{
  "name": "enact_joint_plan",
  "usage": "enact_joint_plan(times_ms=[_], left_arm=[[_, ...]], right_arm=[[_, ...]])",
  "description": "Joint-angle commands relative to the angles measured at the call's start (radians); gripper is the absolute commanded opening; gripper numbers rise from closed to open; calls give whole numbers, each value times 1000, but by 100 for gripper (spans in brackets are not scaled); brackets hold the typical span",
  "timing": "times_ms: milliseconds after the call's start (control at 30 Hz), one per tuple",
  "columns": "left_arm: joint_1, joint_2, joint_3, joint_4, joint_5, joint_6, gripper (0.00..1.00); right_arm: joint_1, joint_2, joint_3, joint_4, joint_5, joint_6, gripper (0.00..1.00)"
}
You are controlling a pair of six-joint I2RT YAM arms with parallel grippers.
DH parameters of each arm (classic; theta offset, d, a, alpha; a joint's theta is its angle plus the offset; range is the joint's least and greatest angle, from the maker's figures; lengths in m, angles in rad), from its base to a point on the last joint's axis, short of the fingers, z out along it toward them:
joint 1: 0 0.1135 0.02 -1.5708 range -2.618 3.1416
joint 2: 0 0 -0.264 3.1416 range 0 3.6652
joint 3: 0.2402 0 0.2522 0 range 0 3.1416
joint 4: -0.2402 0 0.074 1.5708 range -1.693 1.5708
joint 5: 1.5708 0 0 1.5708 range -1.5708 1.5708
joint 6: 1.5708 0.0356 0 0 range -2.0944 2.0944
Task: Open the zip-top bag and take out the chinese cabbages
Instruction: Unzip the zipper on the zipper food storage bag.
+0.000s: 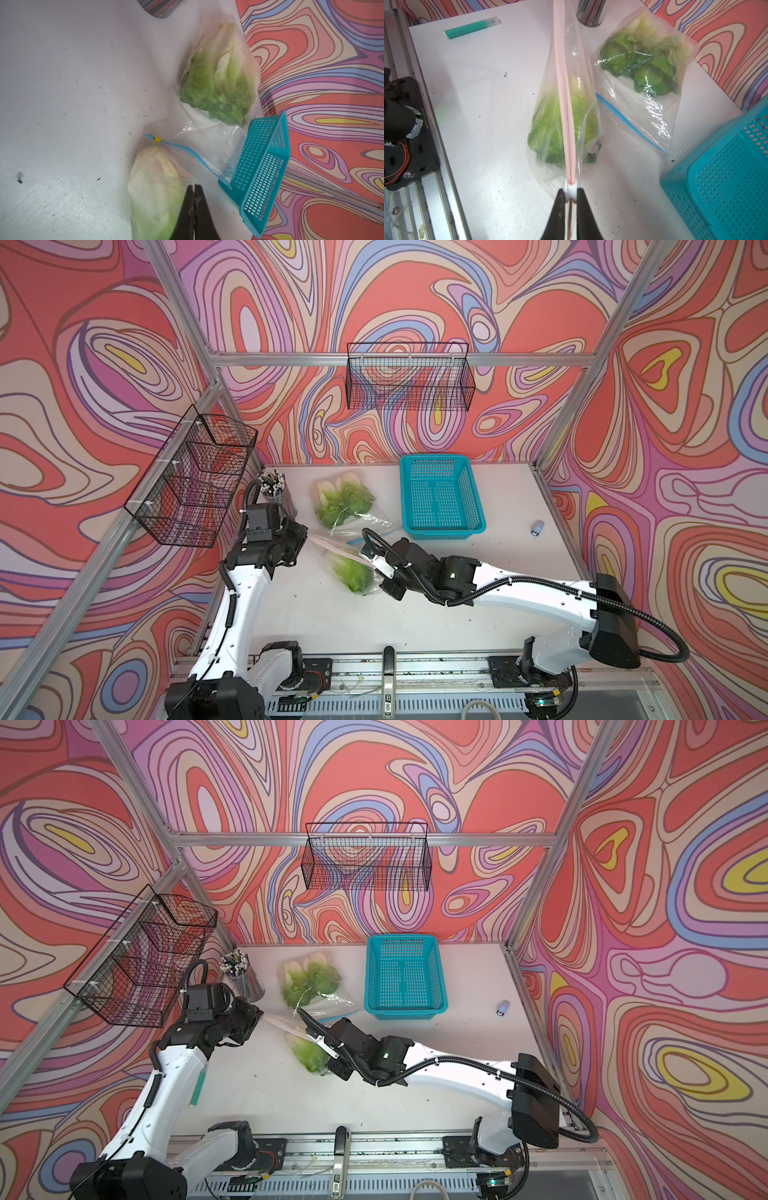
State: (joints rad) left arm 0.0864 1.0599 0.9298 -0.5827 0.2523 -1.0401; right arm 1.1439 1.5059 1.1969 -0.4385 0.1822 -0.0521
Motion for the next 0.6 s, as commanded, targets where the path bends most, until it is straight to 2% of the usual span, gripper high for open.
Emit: enact_joint_plan(times_ms=[0,233,567], left_arm=[[19,15,47,9,-65,36,0],[19,23,60,6,-54,58,0],[19,-18,8,9,37,39,0]], right_arm=[[-6,-30,-16,-102,6,28,0],[-6,-43,-18,-142,19,63,0],[-4,-6,-2,-41,-13,40,0]])
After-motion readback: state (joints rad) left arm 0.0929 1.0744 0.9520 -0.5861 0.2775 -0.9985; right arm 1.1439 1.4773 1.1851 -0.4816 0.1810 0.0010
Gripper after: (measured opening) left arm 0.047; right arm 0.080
